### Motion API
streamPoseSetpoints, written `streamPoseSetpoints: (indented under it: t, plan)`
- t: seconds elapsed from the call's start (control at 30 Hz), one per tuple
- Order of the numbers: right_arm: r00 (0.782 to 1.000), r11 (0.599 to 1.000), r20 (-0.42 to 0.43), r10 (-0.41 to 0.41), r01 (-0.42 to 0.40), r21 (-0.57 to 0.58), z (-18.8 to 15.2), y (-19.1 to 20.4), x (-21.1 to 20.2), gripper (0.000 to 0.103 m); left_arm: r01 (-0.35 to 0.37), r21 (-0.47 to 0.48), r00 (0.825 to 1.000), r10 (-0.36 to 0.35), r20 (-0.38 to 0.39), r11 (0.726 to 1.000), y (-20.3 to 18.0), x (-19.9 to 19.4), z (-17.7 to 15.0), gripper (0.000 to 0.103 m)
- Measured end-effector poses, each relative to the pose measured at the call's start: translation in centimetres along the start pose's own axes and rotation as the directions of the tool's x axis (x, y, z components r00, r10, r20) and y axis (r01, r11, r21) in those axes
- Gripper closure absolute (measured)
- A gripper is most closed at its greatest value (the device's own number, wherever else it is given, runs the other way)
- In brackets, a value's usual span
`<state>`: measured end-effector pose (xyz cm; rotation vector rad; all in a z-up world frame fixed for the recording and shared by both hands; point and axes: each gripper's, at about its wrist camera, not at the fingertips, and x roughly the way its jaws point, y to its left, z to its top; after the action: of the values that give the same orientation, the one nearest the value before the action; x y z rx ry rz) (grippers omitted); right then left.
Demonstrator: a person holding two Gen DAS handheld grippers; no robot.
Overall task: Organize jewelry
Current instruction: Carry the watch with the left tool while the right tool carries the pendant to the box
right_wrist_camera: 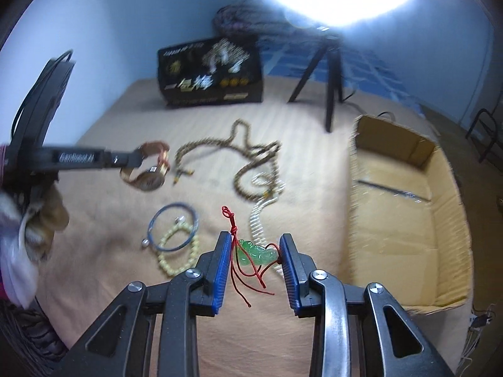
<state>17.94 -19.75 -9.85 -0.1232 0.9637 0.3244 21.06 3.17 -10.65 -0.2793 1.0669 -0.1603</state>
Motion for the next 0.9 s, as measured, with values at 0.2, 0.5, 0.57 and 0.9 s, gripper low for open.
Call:
streamPoseSetpoints:
  t: [0.2, 0.5, 0.57, 0.9]
  plan:
    - [0.998, 0.996, 0.041, -0.041, 0.037, 0.08, 1.2, -4.2, -1.9, 0.071, 0.042, 0.049, 0.999, -0.042, 0.001, 0.998, -4.0, 0.2, -0.4, 0.098]
    - [0.993, 0.979, 0.061, -0.105, 0.092, 0.18, 1.8, -9.8, -3.1, 0.071, 0.113, 0.11, 0.994, -0.113, -0.004, 0.987, -10.2, 1.3, -0.7, 0.098]
    - [0.992, 0.975, 0.06, -0.112, 0.098, 0.2, 1.9, -10.7, -3.1, 0.071, 0.127, 0.125, 0.992, -0.127, -0.007, 0.984, -11.5, 1.7, -0.7, 0.098]
    - [0.989, 0.956, 0.032, -0.143, 0.13, 0.263, 1.6, -14.6, -2.3, 0.071, 0.179, 0.195, 0.984, -0.176, -0.035, 0.964, -18.4, 3.8, -1.2, 0.098]
